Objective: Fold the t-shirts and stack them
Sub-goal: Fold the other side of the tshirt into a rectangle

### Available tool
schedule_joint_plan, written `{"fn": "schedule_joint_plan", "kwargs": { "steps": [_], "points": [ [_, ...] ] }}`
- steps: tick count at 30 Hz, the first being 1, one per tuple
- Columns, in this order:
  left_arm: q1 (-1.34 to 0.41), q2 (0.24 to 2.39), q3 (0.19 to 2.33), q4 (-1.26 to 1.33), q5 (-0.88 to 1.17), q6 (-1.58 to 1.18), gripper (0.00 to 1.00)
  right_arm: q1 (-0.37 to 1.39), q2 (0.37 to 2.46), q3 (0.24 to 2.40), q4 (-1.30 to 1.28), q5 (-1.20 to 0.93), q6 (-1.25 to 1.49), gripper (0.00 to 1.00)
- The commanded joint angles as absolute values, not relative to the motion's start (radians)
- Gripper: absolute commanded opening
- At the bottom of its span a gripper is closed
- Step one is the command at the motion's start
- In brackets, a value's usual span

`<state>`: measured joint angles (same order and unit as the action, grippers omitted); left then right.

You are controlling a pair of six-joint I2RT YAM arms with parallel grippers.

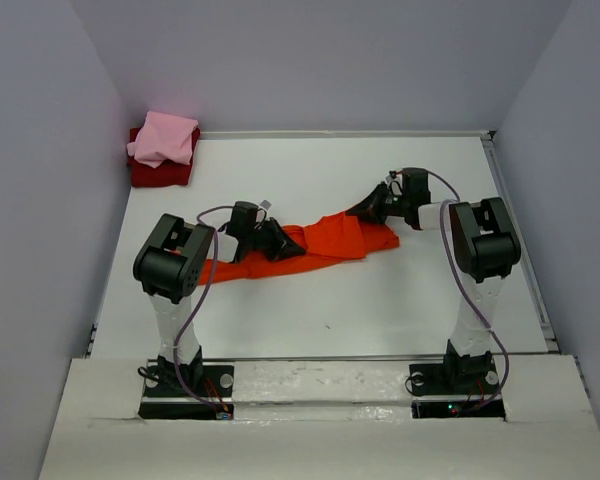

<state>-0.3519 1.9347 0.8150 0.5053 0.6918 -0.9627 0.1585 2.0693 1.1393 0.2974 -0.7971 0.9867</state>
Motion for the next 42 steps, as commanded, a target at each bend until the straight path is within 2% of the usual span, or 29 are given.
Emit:
{"fn": "schedule_joint_plan", "kwargs": {
  "steps": [1,4,22,34,36,39,41,42],
  "points": [
    [-0.347,1.928,0.772,0.411,0.592,-0.928,0.11,0.166,2.068,1.192,0.288,-0.799,0.953,0.03],
    [-0.347,1.922,0.767,0.411,0.588,-0.928,0.11,0.157,2.071,1.212,0.265,-0.795,0.937,0.00],
    [-0.345,1.901,0.744,0.414,0.578,-0.930,0.11,0.097,2.046,1.192,0.201,-0.759,0.870,0.00],
    [-0.345,1.881,0.726,0.414,0.578,-0.928,0.11,0.067,2.109,1.236,0.195,-0.761,0.847,0.00],
    [-0.345,1.881,0.719,0.414,0.577,-0.928,0.11,0.067,2.118,1.236,0.196,-0.759,0.845,0.03],
    [-0.345,1.878,0.716,0.414,0.577,-0.927,0.11,0.067,2.121,1.238,0.196,-0.750,0.835,0.01],
    [-0.345,1.875,0.715,0.414,0.577,-0.927,0.11,0.067,2.126,1.239,0.196,-0.752,0.830,0.09],
    [-0.345,1.871,0.713,0.414,0.578,-0.925,0.11,0.067,2.137,1.241,0.196,-0.759,0.828,0.31]
  ]
}}
